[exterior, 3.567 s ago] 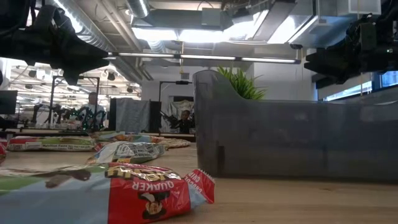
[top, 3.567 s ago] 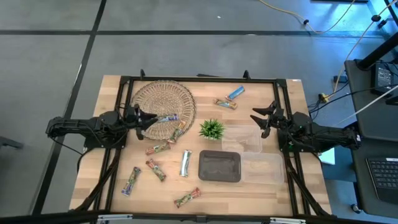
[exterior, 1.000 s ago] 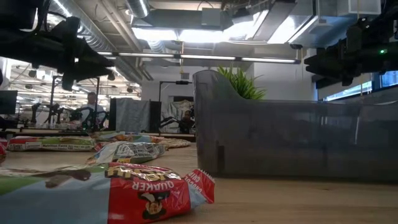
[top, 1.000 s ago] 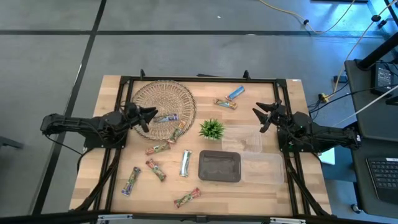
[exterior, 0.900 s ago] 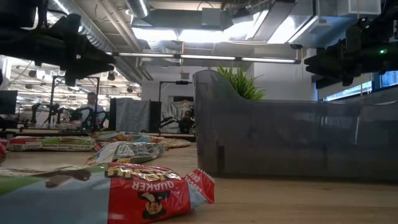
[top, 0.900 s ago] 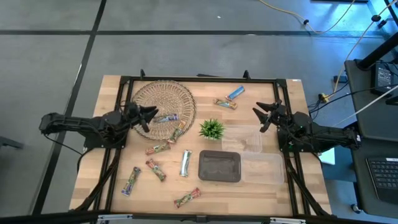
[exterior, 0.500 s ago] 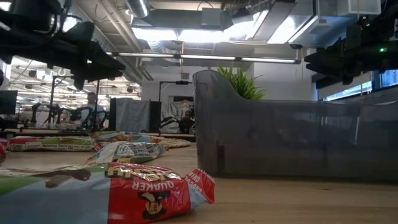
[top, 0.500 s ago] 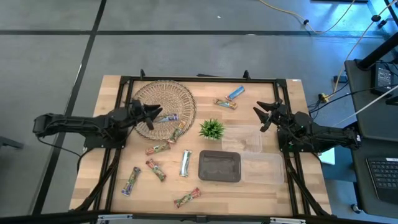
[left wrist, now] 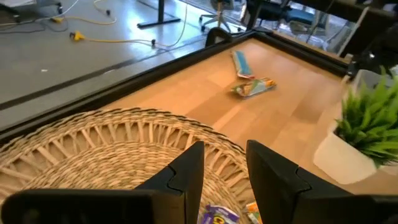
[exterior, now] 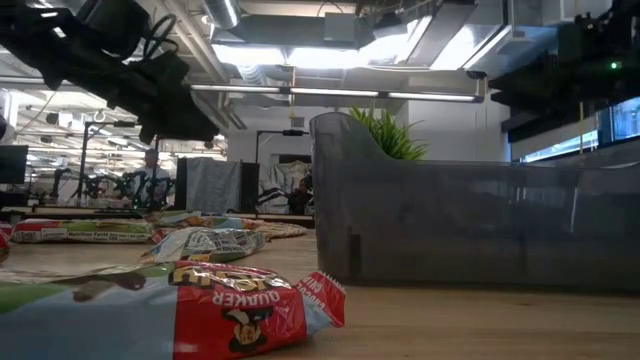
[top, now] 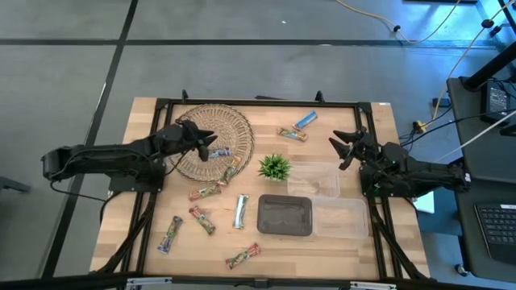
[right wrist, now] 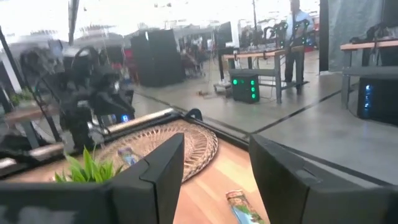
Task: Pick and place Granola Bars by type
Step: Put the orange granola bar into the top transparent bin
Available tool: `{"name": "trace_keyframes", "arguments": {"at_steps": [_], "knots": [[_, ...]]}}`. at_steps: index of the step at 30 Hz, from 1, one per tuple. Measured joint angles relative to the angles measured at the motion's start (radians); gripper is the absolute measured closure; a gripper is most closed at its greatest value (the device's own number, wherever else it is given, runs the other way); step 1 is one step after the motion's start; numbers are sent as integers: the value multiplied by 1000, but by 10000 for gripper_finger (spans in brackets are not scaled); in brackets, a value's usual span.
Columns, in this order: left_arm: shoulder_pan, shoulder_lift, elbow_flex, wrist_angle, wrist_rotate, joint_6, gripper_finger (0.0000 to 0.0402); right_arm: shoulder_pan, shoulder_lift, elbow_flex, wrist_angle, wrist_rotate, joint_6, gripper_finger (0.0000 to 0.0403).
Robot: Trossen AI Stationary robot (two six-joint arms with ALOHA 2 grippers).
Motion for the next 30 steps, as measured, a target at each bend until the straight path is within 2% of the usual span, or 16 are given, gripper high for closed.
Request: {"name": "trace_keyframes", "arguments": {"at_steps": [4, 8, 15, 20, 23, 30], "knots": [[25, 4, 1, 16, -2, -54, 288, -4, 141, 91, -11, 0, -21, 219], [38, 3, 1, 32, -3, -30, 288, -37, 333, 202, -72, -15, -13, 219], [43, 3, 1, 51, -3, 12, 288, -169, 633, 457, -296, -162, 72, 219], [43, 3, 1, 50, -4, 12, 288, -261, 797, 604, -448, -227, 0, 219], [43, 3, 1, 49, -4, 12, 288, -313, 878, 656, -470, -311, -75, 219], [43, 3, 1, 49, -4, 12, 288, -462, 1062, 699, -473, -576, -183, 219]]}}
